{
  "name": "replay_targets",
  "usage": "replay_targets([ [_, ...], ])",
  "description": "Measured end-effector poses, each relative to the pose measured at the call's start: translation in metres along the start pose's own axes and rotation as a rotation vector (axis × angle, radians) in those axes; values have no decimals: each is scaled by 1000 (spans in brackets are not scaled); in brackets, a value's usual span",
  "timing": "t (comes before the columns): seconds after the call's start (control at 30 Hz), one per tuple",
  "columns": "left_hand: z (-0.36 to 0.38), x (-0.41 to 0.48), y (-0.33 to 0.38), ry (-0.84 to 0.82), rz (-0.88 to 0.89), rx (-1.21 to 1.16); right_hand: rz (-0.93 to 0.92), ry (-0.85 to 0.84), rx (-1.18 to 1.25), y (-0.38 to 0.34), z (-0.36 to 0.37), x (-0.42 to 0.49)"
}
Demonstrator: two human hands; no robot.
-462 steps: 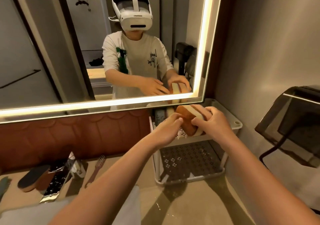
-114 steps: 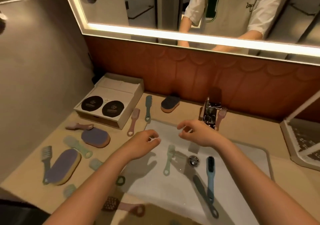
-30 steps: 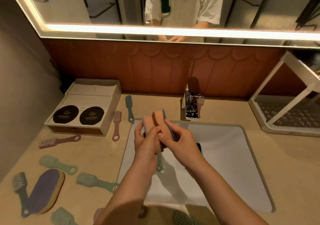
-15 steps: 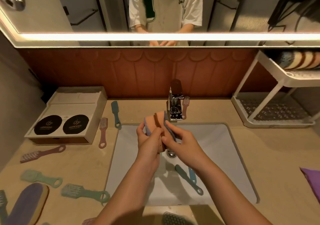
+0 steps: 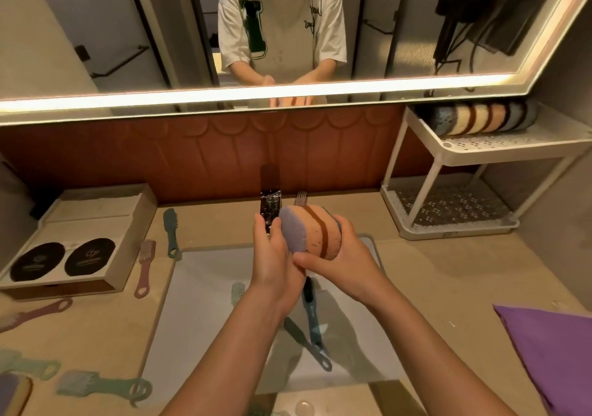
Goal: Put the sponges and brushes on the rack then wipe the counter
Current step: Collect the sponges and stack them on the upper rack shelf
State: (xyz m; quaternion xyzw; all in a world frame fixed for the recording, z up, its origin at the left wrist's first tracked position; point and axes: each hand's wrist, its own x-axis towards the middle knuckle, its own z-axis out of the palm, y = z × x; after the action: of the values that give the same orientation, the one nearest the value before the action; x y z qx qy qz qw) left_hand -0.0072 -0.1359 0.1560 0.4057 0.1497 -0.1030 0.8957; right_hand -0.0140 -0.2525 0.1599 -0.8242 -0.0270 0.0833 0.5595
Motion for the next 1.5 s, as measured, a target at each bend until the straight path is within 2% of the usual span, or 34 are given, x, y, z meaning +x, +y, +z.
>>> replay_targets([
  [0.3, 96, 3, -14, -165, 121, 249, -70, 279, -78, -16, -96, 14],
  [0.53, 172, 5, -9, -126, 282, 714, -130, 302, 158, -12, -184, 29],
  [0.67, 216, 16, -12, -177, 355, 840, -130, 331, 253, -9, -225, 39],
  [0.8, 248, 42, -27, -206, 392, 1031, -151, 431, 301, 1, -266, 46],
  [0.9, 261, 75, -46, -175, 384, 1199, -137, 532, 302, 16, -298, 55],
  [1.0, 272, 104, -61, -137, 455, 1354, -111, 594, 268, 28, -324, 64],
  [1.1, 290, 119, -72, -191, 533, 1290, -134, 612, 173, 38, -339, 70],
  [1.17, 305, 127, -79, -282, 510, 1213, -137, 601, 115, 45, -343, 75],
  [1.3, 330, 134, -91, -460, 217, 935, -156, 602, 43, 51, -344, 82],
  [1.37, 340, 137, -97, -469, 127, 823, -168, 591, 46, 55, -345, 84],
  [1.5, 349, 150, -104, -371, 107, 749, -207, 581, 55, 62, -351, 86],
])
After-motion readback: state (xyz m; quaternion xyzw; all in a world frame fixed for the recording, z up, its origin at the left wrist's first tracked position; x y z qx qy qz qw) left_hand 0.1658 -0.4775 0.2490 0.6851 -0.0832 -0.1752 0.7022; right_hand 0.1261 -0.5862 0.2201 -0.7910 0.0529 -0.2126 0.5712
